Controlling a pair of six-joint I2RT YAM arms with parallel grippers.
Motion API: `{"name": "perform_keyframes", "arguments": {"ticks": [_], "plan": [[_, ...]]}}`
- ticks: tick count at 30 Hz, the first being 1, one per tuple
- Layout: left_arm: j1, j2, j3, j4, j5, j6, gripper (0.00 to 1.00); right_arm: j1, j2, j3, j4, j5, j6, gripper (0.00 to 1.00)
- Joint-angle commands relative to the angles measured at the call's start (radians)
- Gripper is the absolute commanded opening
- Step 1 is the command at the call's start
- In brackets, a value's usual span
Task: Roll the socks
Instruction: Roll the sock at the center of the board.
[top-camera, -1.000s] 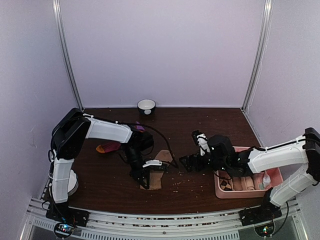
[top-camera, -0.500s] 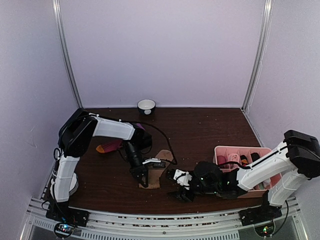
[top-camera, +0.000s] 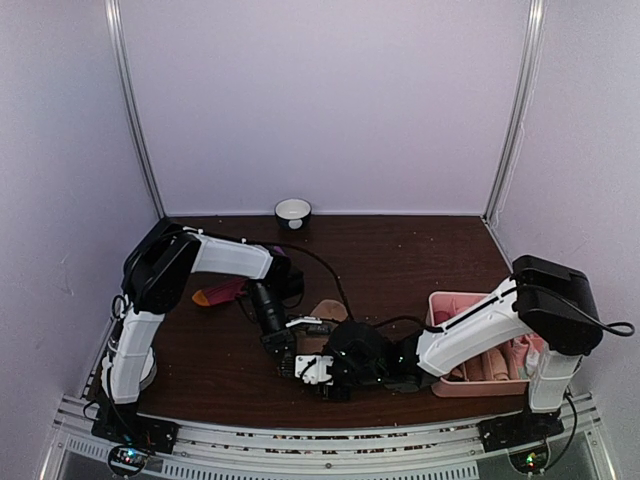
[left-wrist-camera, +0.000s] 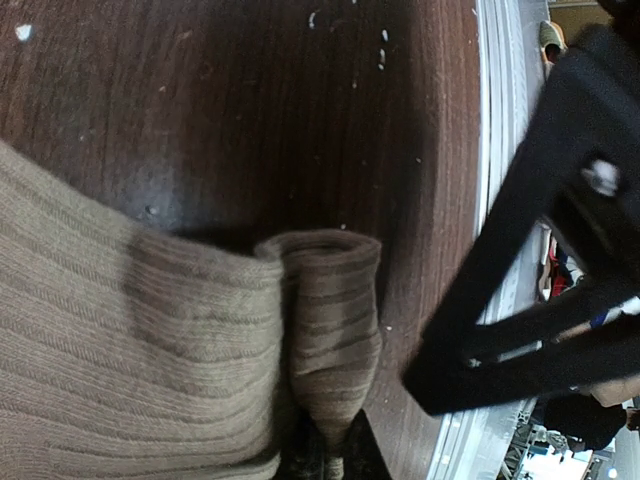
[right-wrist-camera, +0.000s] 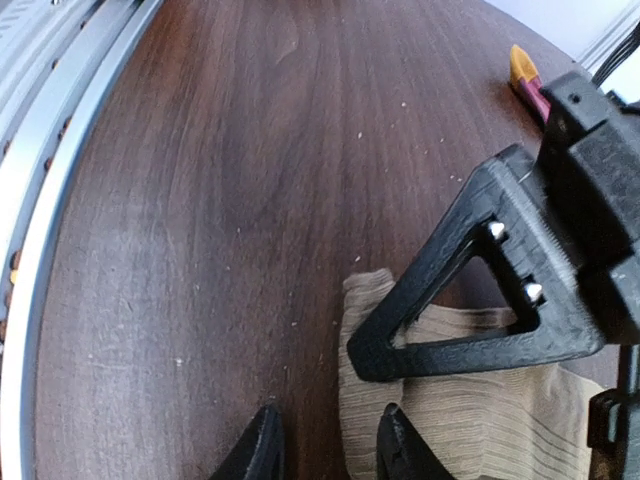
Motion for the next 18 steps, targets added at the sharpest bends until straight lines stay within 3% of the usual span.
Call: {"name": "perform_keyframes", "arguments": {"ticks": [1,18], "plan": [[0.007,0.061,-0.009,0.032,-0.126,0.007,0.0,-0.015,0.041,0.024,-0.034,0.012,-0.048,0.32],[0.008,0.063,-0.001,0.016,-0.148,0.027,0.0,-0.04,0.089,0.007,-0.028,0.082,-0.022,0.32]]}}
